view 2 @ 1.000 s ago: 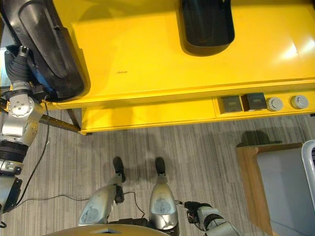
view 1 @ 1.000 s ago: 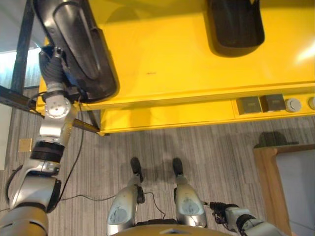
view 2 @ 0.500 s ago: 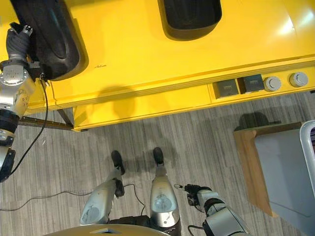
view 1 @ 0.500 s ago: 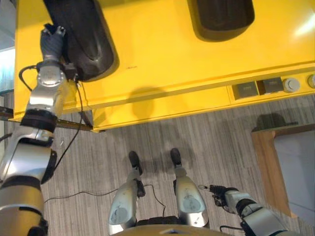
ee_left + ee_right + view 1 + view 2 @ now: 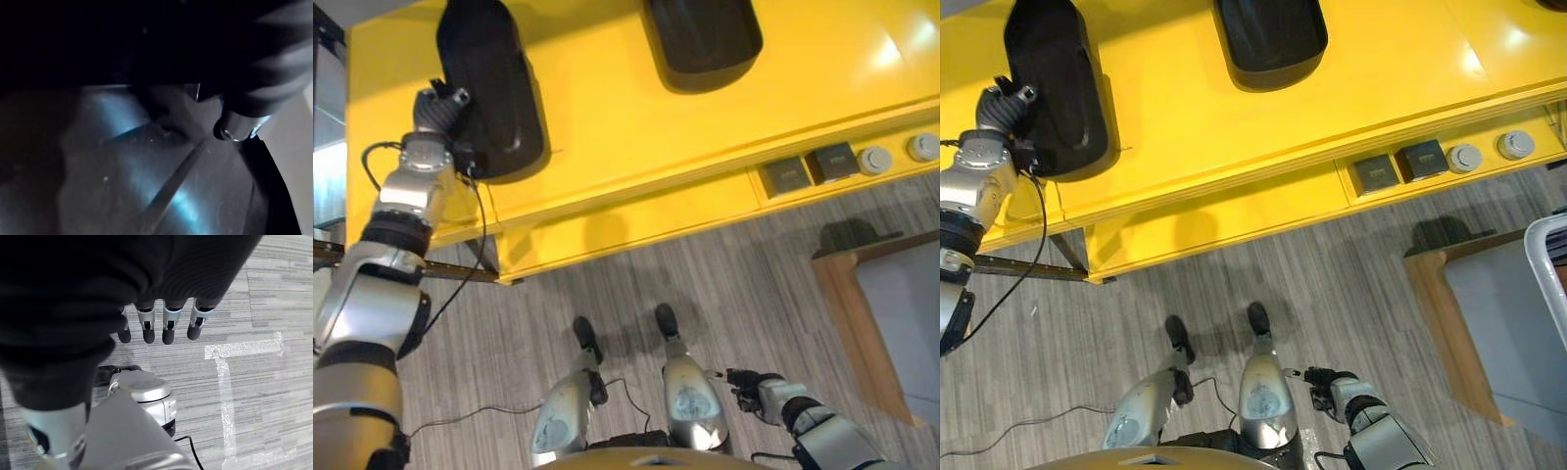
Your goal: Move parts from the plastic box to the shelf.
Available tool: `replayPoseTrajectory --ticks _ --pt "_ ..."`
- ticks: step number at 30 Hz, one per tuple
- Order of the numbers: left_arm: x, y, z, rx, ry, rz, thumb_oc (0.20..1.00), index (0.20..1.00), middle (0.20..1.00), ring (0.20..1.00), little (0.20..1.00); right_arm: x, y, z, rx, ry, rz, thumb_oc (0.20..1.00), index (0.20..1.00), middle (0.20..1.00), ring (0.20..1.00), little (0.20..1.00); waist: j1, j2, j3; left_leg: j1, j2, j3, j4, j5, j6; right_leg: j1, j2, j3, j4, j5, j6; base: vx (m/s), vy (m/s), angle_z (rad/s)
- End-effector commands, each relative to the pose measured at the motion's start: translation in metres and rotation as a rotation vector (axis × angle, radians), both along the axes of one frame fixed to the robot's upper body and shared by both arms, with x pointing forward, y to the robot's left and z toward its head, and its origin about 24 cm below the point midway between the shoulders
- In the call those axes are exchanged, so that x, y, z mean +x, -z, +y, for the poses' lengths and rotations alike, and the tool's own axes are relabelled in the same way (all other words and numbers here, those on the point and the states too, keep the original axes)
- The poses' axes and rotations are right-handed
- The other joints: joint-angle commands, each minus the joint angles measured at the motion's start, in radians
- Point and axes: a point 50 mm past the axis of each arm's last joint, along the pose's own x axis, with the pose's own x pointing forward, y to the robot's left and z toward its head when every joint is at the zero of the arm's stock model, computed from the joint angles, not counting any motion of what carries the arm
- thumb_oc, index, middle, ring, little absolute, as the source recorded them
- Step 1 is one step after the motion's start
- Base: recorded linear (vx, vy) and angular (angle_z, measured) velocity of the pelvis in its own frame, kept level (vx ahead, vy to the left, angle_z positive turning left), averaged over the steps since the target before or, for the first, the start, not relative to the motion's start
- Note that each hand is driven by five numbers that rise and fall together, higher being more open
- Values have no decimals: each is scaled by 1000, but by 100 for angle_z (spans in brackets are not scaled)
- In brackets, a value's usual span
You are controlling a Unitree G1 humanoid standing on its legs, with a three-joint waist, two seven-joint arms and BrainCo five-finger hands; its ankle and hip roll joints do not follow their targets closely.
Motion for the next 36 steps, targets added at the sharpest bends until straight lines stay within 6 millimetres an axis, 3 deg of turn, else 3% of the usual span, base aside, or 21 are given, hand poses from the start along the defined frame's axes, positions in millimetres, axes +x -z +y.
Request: replayPoseTrajectory --ticks 1,7,11,12,13,14,16,18,19,20,21,23,24,25,26,27,32,36 --pt "-3 31 12 -36 -87 158 1000 1000 1000 1000 1000 -17 6 -6 -4 50 48 1000 1000 1000 1000 1000 -3 -59 -11 45 11 1 17 -138 -9 -85 16 -2 113 -146 -63 0 0 0" --pt "-3 50 -4 -72 -97 202 1000 1000 1000 1000 1000 -42 17 -6 39 145 117 1000 1000 1000 1000 1000 -16 -49 -55 87 8 5 15 -144 -12 -43 13 -1 109 -152 -58 34 21 -1" --pt "-7 47 9 -97 -167 145 1000 1000 1000 1000 1000 -66 25 -8 8 123 163 1000 1000 1000 1000 1000 -27 -47 -103 124 6 17 16 -149 -13 2 12 -5 91 -151 -52 65 -2 -1" --pt "-7 27 14 -102 -169 20 1000 1000 1000 1000 1000 -78 29 -8 7 96 200 1000 1000 1000 1000 1000 -23 -50 -132 143 6 23 14 -153 -16 31 11 -13 76 -149 -48 51 -21 -4" --pt "-7 27 14 -102 -169 20 1000 1000 1000 1000 1000 -79 29 -8 7 95 201 1000 1000 1000 1000 1000 -23 -50 -132 144 6 23 14 -153 -16 32 11 -13 76 -149 -48 99 -58 -3" --pt "-8 -7 8 -112 -119 -199 1000 1000 1000 1000 1000 -92 34 -5 15 100 226 1000 1000 1000 1000 1000 -13 -54 -169 171 5 26 13 -162 -17 76 8 -28 55 -149 -41 101 -59 -1" --pt "-15 -37 -5 -40 -19 -369 1000 1000 1000 1000 1000 -101 37 -2 24 133 247 1000 1000 1000 1000 1000 12 -58 -221 190 10 25 13 -163 -19 112 8 -45 38 -146 -38 165 -83 19" --pt "-30 -46 -22 16 116 -438 1000 1000 1000 1000 1000 -106 40 4 46 153 277 1000 1000 1000 1000 1000 48 -68 -268 214 15 13 12 -172 -18 154 7 -67 25 -153 -40 198 -72 17" --pt "-37 -40 -30 5 192 -434 1000 1000 1000 1000 1000 -107 41 10 64 162 283 1000 1000 1000 1000 1000 67 -76 -278 222 16 3 11 -178 -16 168 7 -76 21 -158 -43 137 -56 -1" --pt "-42 -34 -36 -13 255 -430 555 555 555 555 555 -109 43 13 73 168 284 1000 1000 1000 1000 1000 76 -79 -281 227 16 -3 10 -182 -13 176 7 -80 18 -161 -44 68 -44 6" --pt "-50 -23 -48 -96 394 -417 200 200 200 200 200 -111 45 19 85 179 285 1000 1000 1000 1000 1000 90 -85 -284 231 14 -11 9 -187 -10 185 7 -87 13 -163 -45 33 -30 14" --pt "-60 -6 -57 -141 458 -385 200 200 200 200 200 -113 46 23 98 194 292 1000 1000 1000 1000 1000 105 -90 -284 233 14 -22 9 -190 -7 191 5 -93 12 -166 -46 16 -16 22" --pt "-72 18 -70 -147 541 -350 200 200 200 200 200 -117 48 30 110 199 297 1000 1000 1000 1000 1000 119 -96 -280 235 11 -32 5 -195 -1 196 5 -98 6 -165 -45 0 -2 17" --pt "-77 25 -74 -161 552 -336 200 200 200 200 200 -117 49 32 113 200 298 1000 1000 1000 1000 1000 124 -98 -277 234 10 -35 5 -195 0 196 4 -101 6 -165 -45 -17 7 20" --pt "-89 47 -82 -176 564 -309 200 200 200 200 200 -120 50 35 116 198 302 1000 1000 1000 1000 1000 138 -101 -270 229 8 -41 4 -195 4 194 2 -111 4 -165 -44 -28 10 17" --pt "-93 53 -85 -174 580 -309 200 200 200 200 200 -121 51 37 118 205 299 1000 1000 1000 1000 1000 144 -102 -266 225 8 -43 3 -195 6 192 0 -115 3 -166 -44 -34 12 16" --pt "-104 62 -95 -209 618 -316 200 200 200 200 200 -118 51 39 129 228 287 1000 1000 1000 1000 1000 165 -103 -244 199 4 -50 0 -191 11 172 -4 -129 5 -165 -42 -68 6 13" --pt "-108 61 -104 -212 658 -332 200 200 200 200 200 -105 47 36 130 246 242 1000 1000 1000 1000 1000 171 -93 -183 160 -1 -57 2 -184 12 130 -8 -133 18 -161 -44 -147 3 2"
